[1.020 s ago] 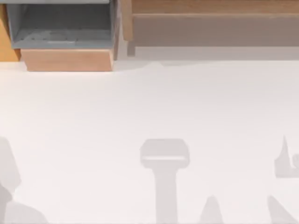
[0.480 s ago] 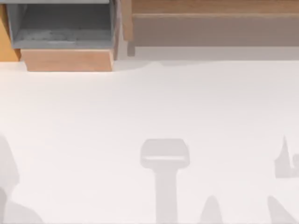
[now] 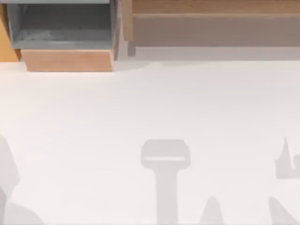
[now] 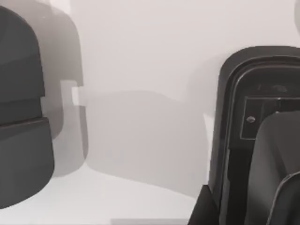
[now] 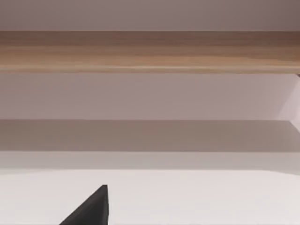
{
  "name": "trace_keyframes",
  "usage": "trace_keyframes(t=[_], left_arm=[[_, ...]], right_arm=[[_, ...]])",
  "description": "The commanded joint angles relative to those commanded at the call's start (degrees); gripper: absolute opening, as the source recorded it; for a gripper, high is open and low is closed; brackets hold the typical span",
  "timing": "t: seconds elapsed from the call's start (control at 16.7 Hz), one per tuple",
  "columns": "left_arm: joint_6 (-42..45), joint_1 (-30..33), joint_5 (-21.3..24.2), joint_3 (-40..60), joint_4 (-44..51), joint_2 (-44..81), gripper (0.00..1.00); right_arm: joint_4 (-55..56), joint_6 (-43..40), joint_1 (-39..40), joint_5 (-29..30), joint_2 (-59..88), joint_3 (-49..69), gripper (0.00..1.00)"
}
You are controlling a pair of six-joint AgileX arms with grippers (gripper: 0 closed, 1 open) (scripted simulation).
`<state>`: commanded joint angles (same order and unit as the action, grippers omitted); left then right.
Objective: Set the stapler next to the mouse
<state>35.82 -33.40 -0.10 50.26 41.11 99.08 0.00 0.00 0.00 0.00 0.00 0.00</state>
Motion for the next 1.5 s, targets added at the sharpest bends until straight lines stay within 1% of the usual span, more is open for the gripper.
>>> trace_keyframes(t=[0.06, 0.12, 0.66, 1.02, 1.32, 1.5], left_arm=[[0.0, 0.0, 0.0, 0.0, 0.0, 0.0, 0.02], [0.0, 0.0, 0.0, 0.0, 0.0, 0.0, 0.0], [0.0, 0.1, 0.0, 0.2, 0.2, -0.2, 0.0], [-0.1, 0.1, 0.0, 3.4, 7.1, -3.5, 0.0], [0.0, 0.1, 0.0, 3.6, 7.3, -3.6, 0.0], [-0.2, 0.0, 0.0, 7.1, 8.2, -2.3, 0.0]], right_arm=[[0.0, 0.0, 0.0, 0.0, 0.0, 0.0, 1.0], [0.0, 0.0, 0.0, 0.0, 0.0, 0.0, 1.0], [0.0, 0.0, 0.0, 0.0, 0.0, 0.0, 1.0], [0.0, 0.0, 0.0, 0.0, 0.0, 0.0, 1.0], [0.0, 0.0, 0.0, 0.0, 0.0, 0.0, 1.0], [0.0, 0.0, 0.0, 0.0, 0.0, 0.0, 1.0]])
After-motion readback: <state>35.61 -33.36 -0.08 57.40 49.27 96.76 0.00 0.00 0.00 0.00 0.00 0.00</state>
